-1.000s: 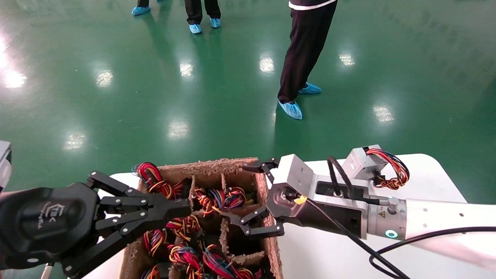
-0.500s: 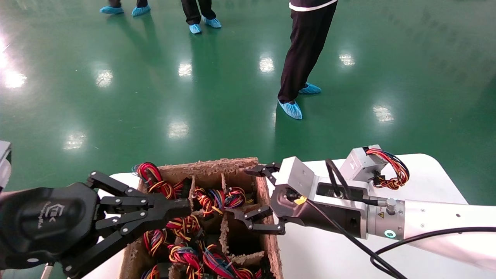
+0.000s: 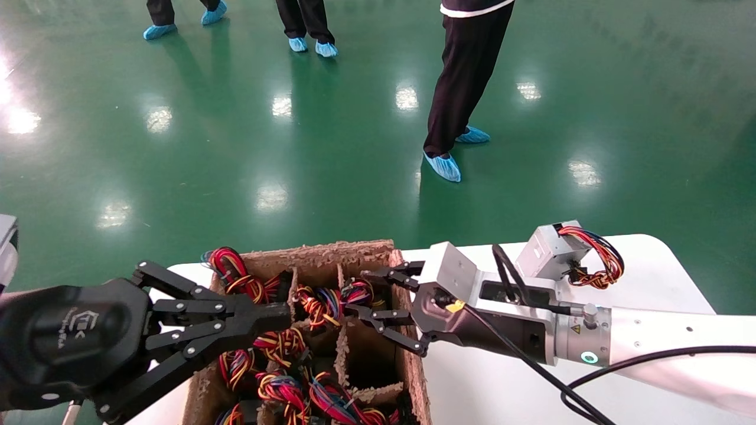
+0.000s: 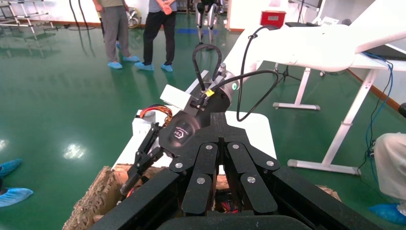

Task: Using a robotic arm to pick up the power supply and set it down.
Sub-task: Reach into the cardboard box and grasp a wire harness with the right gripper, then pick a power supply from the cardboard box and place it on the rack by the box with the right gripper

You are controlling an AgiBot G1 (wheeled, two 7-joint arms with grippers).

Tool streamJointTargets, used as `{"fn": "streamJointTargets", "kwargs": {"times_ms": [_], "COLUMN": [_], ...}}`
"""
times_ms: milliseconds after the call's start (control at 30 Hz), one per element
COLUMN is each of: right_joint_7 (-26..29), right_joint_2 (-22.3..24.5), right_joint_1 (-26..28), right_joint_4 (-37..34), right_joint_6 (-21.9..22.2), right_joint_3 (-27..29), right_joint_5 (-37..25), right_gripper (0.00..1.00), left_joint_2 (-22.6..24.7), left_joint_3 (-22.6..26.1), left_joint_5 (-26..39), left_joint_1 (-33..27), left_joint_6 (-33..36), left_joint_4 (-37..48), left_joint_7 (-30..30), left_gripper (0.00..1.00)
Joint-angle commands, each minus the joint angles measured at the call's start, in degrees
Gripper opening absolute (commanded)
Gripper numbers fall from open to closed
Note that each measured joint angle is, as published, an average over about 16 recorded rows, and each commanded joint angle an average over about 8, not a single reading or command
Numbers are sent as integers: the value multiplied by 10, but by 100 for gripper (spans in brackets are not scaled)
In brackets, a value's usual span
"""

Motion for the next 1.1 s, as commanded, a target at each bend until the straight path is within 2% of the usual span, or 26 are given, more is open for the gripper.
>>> {"fn": "streamJointTargets", "kwargs": {"times_ms": [33,633,667,900,933,1100], "right_joint_7": [-1,1,1,-5,-6,-7], "right_joint_2": [-2,-14,-14,-14,-14,-16], "right_joint_1": [1,13,13,17,18,20], "right_joint_4": [-3,-24,-25,-26,-26,-25], "right_joint_6": [0,-11,-11,-13,-12,-10], "right_joint_3": [-1,-5,-5,-7,-8,-7], "right_joint_5": [-1,3,3,-3,-4,-4], "right_gripper": [0,0,3,90,100,100], "left_joint_2": [0,0,0,0,0,0], "left_joint_3": [0,0,0,0,0,0], "left_joint_5": [0,0,0,0,0,0], "left_joint_1": [0,0,0,0,0,0], "left_joint_6": [0,0,0,0,0,0], "left_joint_4": [0,0,0,0,0,0], "left_joint_7": [0,0,0,0,0,0], "left_gripper": [0,0,0,0,0,0]}}
